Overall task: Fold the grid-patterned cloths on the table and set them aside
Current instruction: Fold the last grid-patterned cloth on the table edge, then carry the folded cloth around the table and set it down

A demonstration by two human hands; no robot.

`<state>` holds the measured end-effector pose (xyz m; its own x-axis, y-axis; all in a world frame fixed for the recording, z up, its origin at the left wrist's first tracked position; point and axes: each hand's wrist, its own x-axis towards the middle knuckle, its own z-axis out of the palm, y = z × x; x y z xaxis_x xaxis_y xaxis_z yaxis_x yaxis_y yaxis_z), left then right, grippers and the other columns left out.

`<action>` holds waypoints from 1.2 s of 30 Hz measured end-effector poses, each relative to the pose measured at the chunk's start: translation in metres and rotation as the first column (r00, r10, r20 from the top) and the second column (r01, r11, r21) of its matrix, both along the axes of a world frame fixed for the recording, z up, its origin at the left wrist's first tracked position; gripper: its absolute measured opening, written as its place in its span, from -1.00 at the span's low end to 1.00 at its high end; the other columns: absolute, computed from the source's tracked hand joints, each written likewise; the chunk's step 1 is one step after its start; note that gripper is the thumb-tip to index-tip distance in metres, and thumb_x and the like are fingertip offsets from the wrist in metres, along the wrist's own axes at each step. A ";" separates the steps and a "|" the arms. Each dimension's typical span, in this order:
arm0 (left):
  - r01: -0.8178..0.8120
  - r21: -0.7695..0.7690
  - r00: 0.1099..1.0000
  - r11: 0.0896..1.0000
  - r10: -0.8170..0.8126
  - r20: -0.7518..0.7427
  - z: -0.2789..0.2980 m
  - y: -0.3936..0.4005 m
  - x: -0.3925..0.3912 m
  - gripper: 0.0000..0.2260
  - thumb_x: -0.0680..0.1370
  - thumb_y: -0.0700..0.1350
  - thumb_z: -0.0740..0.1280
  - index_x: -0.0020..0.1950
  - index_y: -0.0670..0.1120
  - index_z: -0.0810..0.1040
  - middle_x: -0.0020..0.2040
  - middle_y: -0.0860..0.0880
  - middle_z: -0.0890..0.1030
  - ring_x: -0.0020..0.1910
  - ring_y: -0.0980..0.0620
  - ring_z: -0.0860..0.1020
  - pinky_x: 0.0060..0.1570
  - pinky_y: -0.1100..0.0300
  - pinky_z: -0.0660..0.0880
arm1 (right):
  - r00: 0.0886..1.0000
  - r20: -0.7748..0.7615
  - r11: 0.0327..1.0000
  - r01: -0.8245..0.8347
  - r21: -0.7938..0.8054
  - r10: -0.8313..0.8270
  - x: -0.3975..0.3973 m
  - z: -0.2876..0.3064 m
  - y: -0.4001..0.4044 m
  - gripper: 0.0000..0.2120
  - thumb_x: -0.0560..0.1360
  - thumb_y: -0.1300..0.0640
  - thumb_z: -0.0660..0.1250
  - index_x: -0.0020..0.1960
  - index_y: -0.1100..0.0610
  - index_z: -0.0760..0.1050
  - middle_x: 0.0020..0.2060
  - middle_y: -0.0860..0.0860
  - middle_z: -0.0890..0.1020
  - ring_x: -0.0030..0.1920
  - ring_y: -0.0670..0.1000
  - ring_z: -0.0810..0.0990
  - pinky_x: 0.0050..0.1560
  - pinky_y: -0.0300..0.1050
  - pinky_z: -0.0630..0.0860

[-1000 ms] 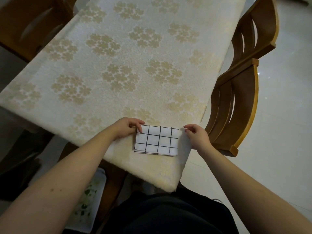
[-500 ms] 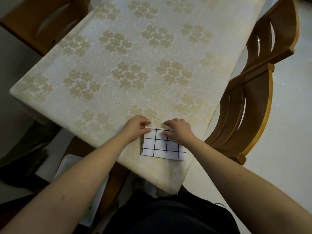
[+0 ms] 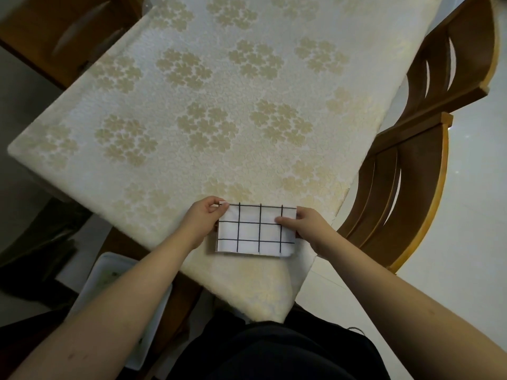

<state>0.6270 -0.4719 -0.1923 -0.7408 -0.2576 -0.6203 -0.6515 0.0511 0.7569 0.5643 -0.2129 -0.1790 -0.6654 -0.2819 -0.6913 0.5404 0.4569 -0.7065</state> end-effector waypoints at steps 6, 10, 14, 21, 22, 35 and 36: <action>-0.181 0.199 0.983 0.963 0.177 0.039 0.020 0.007 0.015 -0.78 0.60 0.03 0.32 0.11 -0.08 0.60 -0.01 -0.09 0.71 -0.06 -0.06 0.68 -0.10 0.04 0.60 | 0.964 0.047 0.955 0.267 -0.131 -0.263 0.029 0.005 -0.006 -0.84 0.50 0.15 0.44 0.05 0.16 0.64 -0.02 0.13 0.72 0.03 0.17 0.69 0.06 0.08 0.63; -0.004 0.247 0.999 0.969 -0.007 0.043 0.038 0.003 0.039 -0.82 0.58 -0.12 0.35 0.16 -0.11 0.57 0.02 -0.11 0.70 -0.10 0.03 0.70 -0.21 0.16 0.61 | 0.933 -0.018 0.925 0.353 -0.142 -0.358 0.050 0.024 -0.013 -0.77 0.47 0.11 0.46 -0.01 0.27 0.60 0.02 0.35 0.62 -0.05 0.20 0.67 0.10 0.24 0.57; 0.126 0.247 0.992 0.961 -0.121 -0.032 0.062 -0.004 0.061 -0.74 0.57 -0.26 0.35 0.22 -0.04 0.50 -0.02 -0.11 0.70 -0.14 0.03 0.69 -0.27 0.20 0.59 | 0.920 -0.085 0.916 0.366 -0.163 -0.382 0.076 0.053 -0.019 -0.62 0.43 0.02 0.47 0.01 0.34 0.55 0.01 0.36 0.61 -0.10 0.19 0.66 -0.01 0.11 0.57; 0.334 0.216 0.940 0.918 -0.308 -0.144 0.111 -0.010 0.072 -0.76 0.61 -0.21 0.30 0.27 -0.07 0.48 0.04 -0.21 0.69 0.02 -0.12 0.68 -0.04 0.02 0.63 | 0.836 -0.171 0.850 0.492 -0.188 -0.522 0.131 0.112 -0.013 -0.87 0.52 0.16 0.41 0.04 0.17 0.64 -0.10 0.08 0.74 -0.08 0.09 0.72 -0.06 -0.02 0.66; 0.349 0.209 0.934 0.913 -0.322 -0.152 0.116 -0.008 0.073 -0.78 0.61 -0.19 0.31 0.26 -0.06 0.50 0.03 -0.21 0.69 0.02 -0.13 0.67 0.02 -0.03 0.62 | 0.822 -0.172 0.837 0.514 -0.187 -0.543 0.138 0.118 -0.011 -0.86 0.52 0.16 0.41 0.05 0.18 0.63 -0.11 0.07 0.74 -0.10 0.07 0.73 -0.10 -0.07 0.65; 0.395 0.084 0.888 0.915 -0.358 -0.288 0.175 0.065 0.110 -0.90 0.61 -0.11 0.30 0.11 -0.01 0.56 -0.06 -0.12 0.70 -0.12 -0.09 0.67 -0.13 -0.08 0.59 | 0.663 -0.262 0.712 0.666 -0.224 -0.702 0.209 0.166 0.050 -0.87 0.53 0.10 0.40 0.08 0.03 0.59 -0.08 -0.01 0.73 -0.08 0.02 0.72 -0.08 -0.06 0.67; 0.402 0.094 0.886 0.911 -0.361 -0.290 0.181 0.074 0.113 -0.89 0.62 -0.11 0.29 0.12 -0.03 0.56 -0.07 -0.11 0.71 -0.12 -0.10 0.67 -0.14 -0.08 0.59 | 0.656 -0.268 0.708 0.668 -0.231 -0.706 0.214 0.171 0.058 -0.85 0.53 0.11 0.40 0.10 0.04 0.59 -0.08 0.00 0.73 -0.08 0.02 0.72 -0.05 -0.03 0.67</action>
<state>0.7399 -0.3981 -0.0117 -0.9032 0.1567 -0.3997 -0.3822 0.1305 0.9148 0.7784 -0.1548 -0.0084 -0.8680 0.2896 -0.4034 0.4105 -0.0386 -0.9110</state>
